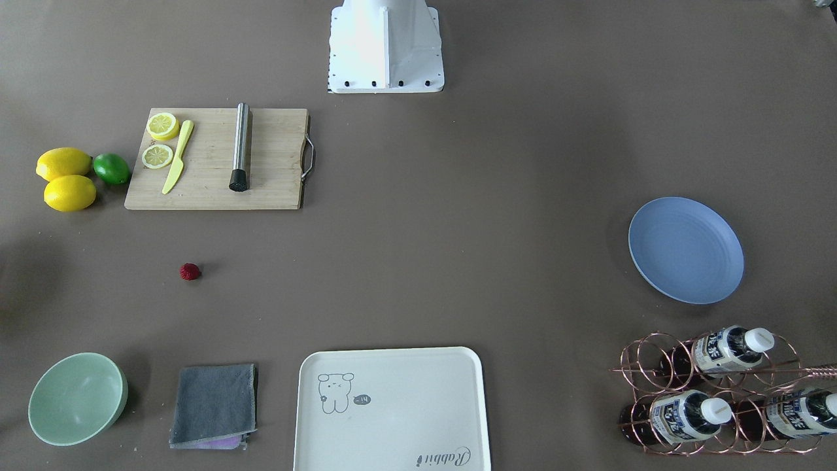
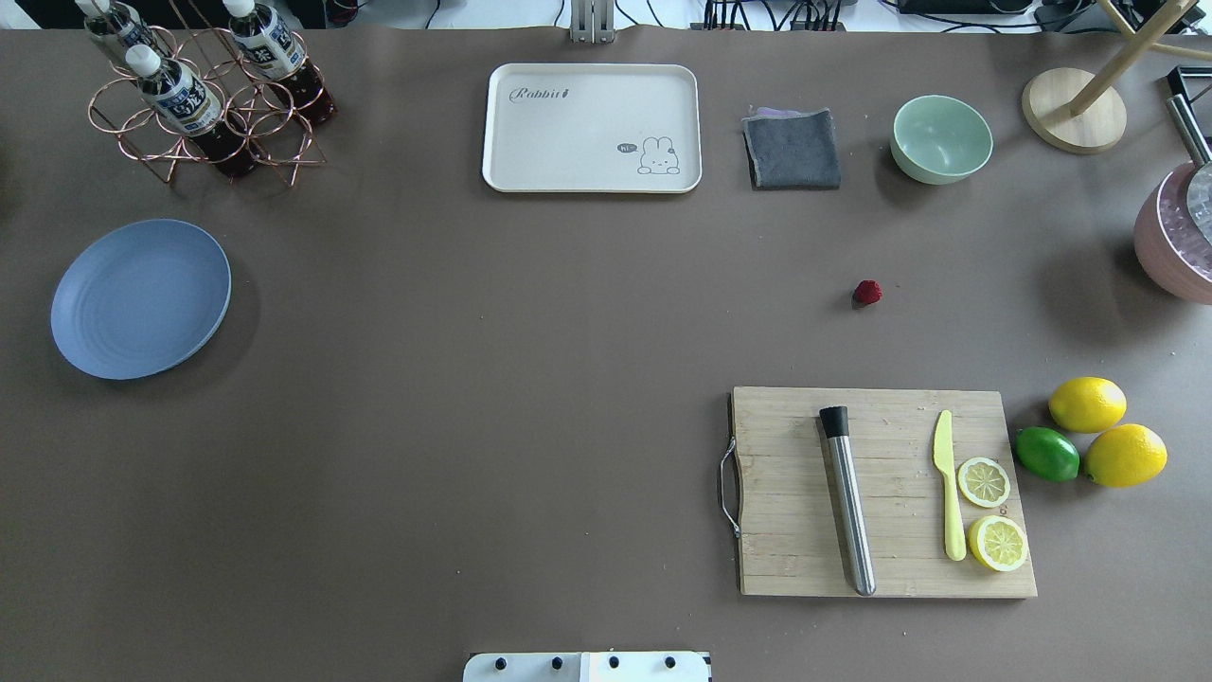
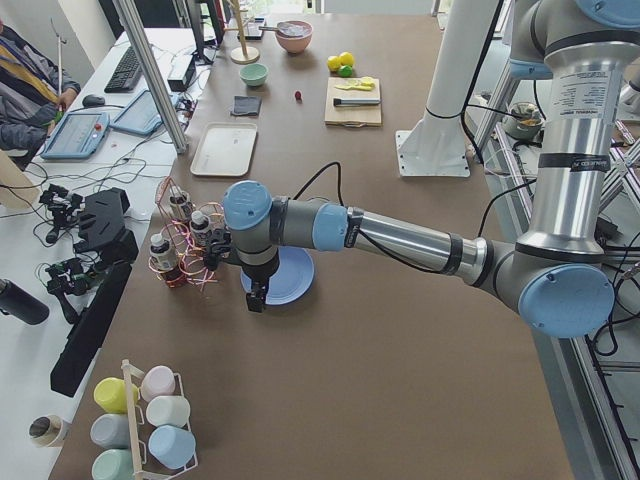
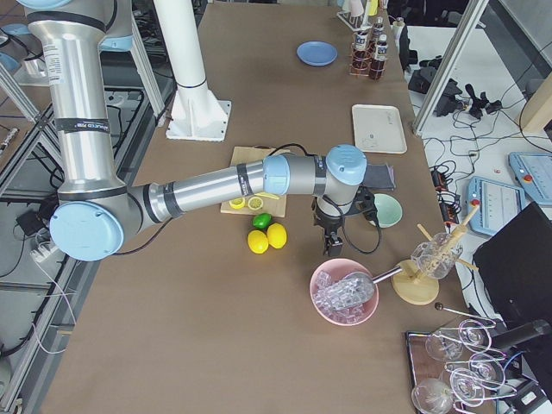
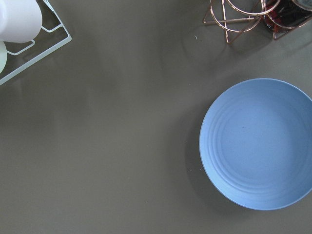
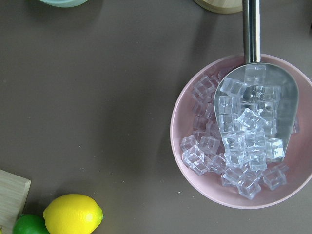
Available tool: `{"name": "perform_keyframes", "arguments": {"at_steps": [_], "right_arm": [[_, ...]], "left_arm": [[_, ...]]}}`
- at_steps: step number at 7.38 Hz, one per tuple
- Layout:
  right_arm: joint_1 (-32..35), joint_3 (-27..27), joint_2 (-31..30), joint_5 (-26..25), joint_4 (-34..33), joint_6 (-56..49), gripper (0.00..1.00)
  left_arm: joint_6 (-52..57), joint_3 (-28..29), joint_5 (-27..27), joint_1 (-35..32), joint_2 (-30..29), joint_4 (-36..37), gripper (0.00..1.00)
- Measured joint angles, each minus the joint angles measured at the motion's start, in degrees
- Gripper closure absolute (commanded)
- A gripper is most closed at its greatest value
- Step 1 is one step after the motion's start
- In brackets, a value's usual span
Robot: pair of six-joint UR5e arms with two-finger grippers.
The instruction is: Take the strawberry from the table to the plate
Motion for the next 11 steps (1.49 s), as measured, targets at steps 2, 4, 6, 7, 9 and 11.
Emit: {"name": "perform_keyframes", "arguments": {"at_steps": [2,4,6,7,9,11], "right_arm": [[0.0,-0.35,0.03,-0.06,0.0,0.0,0.0],[0.0,-0.34,-0.08,0.0,0.0,0.0,0.0],[-0.03,-0.36,-0.13,0.04,0.0,0.0,0.0],[-0.06,-0.4,-0.13,0.02,0.0,0.01,0.0],[-0.15,-0.62,-0.13,0.0,0.2,0.07,0.0],[-0.29,-0.9,-0.45,-0.02,1.34,0.05,0.0]], "left_arm": [[0.1,-0.93,0.21,-0.04,0.6,-0.03,0.03],[0.21,-1.21,0.34,-0.05,0.78,-0.02,0.03],[0.24,-1.11,0.31,-0.05,0.82,-0.42,0.02],[0.19,-0.95,0.29,0.01,0.82,-0.66,0.03],[-0.08,1.06,0.3,1.06,0.41,-2.39,0.03],[-4.38,4.85,1.31,4.68,-0.66,-8.01,0.03]]}}
